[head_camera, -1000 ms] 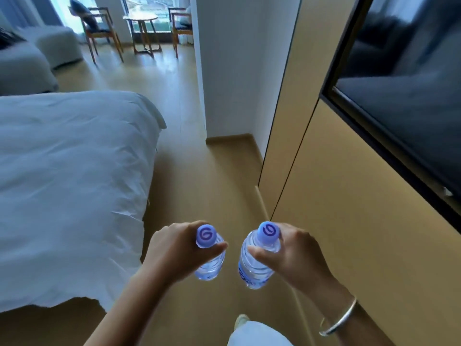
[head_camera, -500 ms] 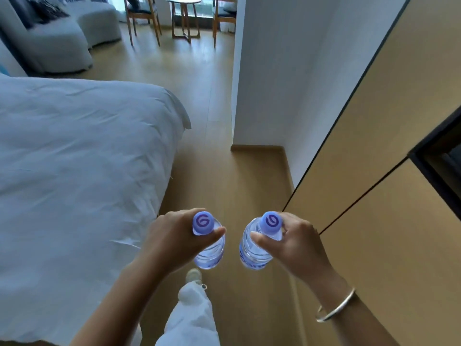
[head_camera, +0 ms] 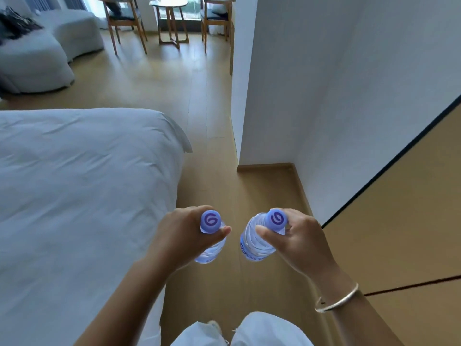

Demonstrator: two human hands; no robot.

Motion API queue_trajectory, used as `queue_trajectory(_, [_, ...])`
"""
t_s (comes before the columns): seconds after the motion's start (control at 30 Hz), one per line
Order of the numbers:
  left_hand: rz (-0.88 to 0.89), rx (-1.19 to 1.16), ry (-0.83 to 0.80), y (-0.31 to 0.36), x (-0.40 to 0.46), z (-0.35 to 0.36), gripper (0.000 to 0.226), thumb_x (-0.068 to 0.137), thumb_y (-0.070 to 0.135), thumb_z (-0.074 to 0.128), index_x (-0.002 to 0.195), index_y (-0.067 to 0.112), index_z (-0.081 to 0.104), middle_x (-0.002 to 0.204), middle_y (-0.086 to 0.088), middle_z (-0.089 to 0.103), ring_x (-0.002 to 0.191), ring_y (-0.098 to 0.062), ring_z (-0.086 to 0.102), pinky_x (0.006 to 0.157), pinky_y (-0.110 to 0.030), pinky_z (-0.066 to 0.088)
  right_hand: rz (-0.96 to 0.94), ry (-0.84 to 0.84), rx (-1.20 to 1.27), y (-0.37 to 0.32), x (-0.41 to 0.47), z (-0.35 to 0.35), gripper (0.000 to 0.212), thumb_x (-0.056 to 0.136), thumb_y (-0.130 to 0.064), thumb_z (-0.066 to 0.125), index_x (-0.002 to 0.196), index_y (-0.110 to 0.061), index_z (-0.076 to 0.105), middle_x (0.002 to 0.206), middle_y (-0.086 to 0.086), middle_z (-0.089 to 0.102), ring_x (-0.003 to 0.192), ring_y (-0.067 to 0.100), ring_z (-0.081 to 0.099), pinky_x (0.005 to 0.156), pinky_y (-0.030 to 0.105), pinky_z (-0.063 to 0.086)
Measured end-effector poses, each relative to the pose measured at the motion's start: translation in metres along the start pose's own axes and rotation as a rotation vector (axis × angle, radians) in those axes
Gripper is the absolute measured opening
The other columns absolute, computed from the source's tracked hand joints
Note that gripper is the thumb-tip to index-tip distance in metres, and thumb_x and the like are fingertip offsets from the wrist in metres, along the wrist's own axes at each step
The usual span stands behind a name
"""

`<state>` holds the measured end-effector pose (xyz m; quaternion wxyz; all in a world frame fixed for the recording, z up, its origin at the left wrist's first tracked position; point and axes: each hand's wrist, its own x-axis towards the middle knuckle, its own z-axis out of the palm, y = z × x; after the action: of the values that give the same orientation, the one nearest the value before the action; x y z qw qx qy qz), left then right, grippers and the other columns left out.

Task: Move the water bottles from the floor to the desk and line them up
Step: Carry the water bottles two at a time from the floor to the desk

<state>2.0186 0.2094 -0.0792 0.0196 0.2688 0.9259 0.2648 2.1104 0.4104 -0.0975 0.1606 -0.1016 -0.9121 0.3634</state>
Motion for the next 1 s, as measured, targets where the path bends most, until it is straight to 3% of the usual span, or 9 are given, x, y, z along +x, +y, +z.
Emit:
queue_trajectory(0.17, [-0.003, 0.041, -0.022, -0.038, 0.078, -0.002, 0.061, 0.058, 0.075, 0.033, 0.072, 0.024, 0.064, 0.062, 0.009, 0.061, 0.058, -0.012, 0.052, 0.053, -0.017, 0.036, -0.014, 0.016, -0.002, 0.001, 0.086, 0.029, 0.017, 0.070, -0.059, 0.052, 0.065, -0.044, 0.047, 0.063, -0.019, 0.053, 0.064, 0.006, 0.053, 0.057, 0.021, 0.043])
queue_trajectory(0.37, [0.001, -0.001, -0.072, -0.068, 0.181, 0.007, 0.037, 0.075, 0.057, 0.064, 0.060, 0.026, 0.049, 0.048, 0.012, 0.043, 0.047, -0.009, 0.040, 0.048, -0.013, 0.029, -0.041, 0.007, 0.026, 0.022, 0.197, 0.058, 0.035, 0.074, -0.056, 0.050, 0.078, -0.024, 0.064, 0.070, -0.014, 0.059, 0.067, 0.011, 0.057, 0.060, 0.027, 0.049])
queue_trajectory(0.47, [-0.028, -0.023, -0.050, -0.083, 0.247, 0.012, 0.043, 0.072, 0.062, 0.059, 0.058, 0.023, 0.048, 0.047, 0.008, 0.043, 0.049, -0.012, 0.039, 0.048, -0.015, 0.031, -0.067, -0.013, 0.043, 0.039, 0.261, 0.067, 0.037, 0.075, -0.056, 0.051, 0.080, -0.023, 0.066, 0.072, -0.015, 0.060, 0.068, 0.009, 0.057, 0.062, 0.027, 0.049])
queue_trajectory(0.6, [-0.051, -0.048, 0.007, -0.095, 0.338, 0.013, 0.056, 0.064, 0.073, 0.042, 0.070, 0.022, 0.063, 0.055, 0.010, 0.056, 0.056, -0.013, 0.053, 0.053, -0.021, 0.043, -0.096, -0.041, 0.062, 0.059, 0.352, 0.069, 0.038, 0.076, -0.056, 0.051, 0.082, -0.022, 0.067, 0.073, -0.013, 0.063, 0.069, 0.009, 0.059, 0.062, 0.029, 0.052])
queue_trajectory(0.7, [-0.055, -0.039, 0.038, -0.103, 0.401, 0.010, 0.057, 0.064, 0.074, 0.043, 0.071, 0.021, 0.063, 0.058, 0.007, 0.059, 0.056, -0.014, 0.055, 0.056, -0.029, 0.049, -0.140, -0.055, 0.060, 0.066, 0.418, 0.071, 0.039, 0.075, -0.056, 0.051, 0.083, -0.022, 0.068, 0.076, -0.013, 0.065, 0.070, 0.009, 0.059, 0.063, 0.026, 0.051])
queue_trajectory(1.0, [-0.054, -0.042, 0.103, -0.148, 0.554, -0.004, 0.065, 0.065, 0.074, 0.042, 0.073, 0.014, 0.067, 0.059, 0.000, 0.064, 0.056, -0.018, 0.058, 0.055, -0.031, 0.052, -0.140, -0.092, 0.089, 0.087, 0.586, 0.100, 0.024, 0.075, -0.056, 0.051, 0.075, -0.032, 0.058, 0.066, -0.020, 0.055, 0.064, 0.004, 0.055, 0.058, 0.017, 0.042])
